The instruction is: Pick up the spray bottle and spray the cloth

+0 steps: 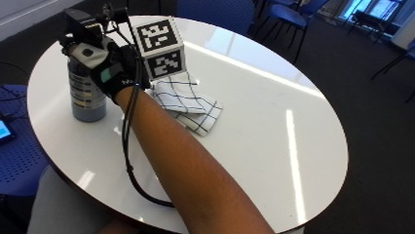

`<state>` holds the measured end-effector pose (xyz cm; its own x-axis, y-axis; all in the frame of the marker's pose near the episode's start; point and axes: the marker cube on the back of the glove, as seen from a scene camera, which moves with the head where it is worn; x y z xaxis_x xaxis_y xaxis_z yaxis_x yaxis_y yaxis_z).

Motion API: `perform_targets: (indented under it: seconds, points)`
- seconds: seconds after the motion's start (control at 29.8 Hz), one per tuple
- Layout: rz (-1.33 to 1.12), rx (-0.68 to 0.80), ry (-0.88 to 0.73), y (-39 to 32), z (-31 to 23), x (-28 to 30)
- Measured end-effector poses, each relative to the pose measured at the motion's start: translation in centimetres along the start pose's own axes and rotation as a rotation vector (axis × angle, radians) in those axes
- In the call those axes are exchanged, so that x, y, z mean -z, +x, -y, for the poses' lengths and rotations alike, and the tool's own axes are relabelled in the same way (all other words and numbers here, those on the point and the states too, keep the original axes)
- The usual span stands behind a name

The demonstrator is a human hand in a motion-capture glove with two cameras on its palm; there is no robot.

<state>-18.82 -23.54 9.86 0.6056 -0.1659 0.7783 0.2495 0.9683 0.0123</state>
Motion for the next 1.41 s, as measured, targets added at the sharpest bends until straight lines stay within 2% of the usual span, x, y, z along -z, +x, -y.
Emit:
perform_targets:
  seconds: [0.44, 1.41]
  points:
    - [-0.019, -0.009, -0.022, -1.8, 1.1, 0.1]
    - [0.010, -0.049, -0.031, -0.4, 0.6, -1.9]
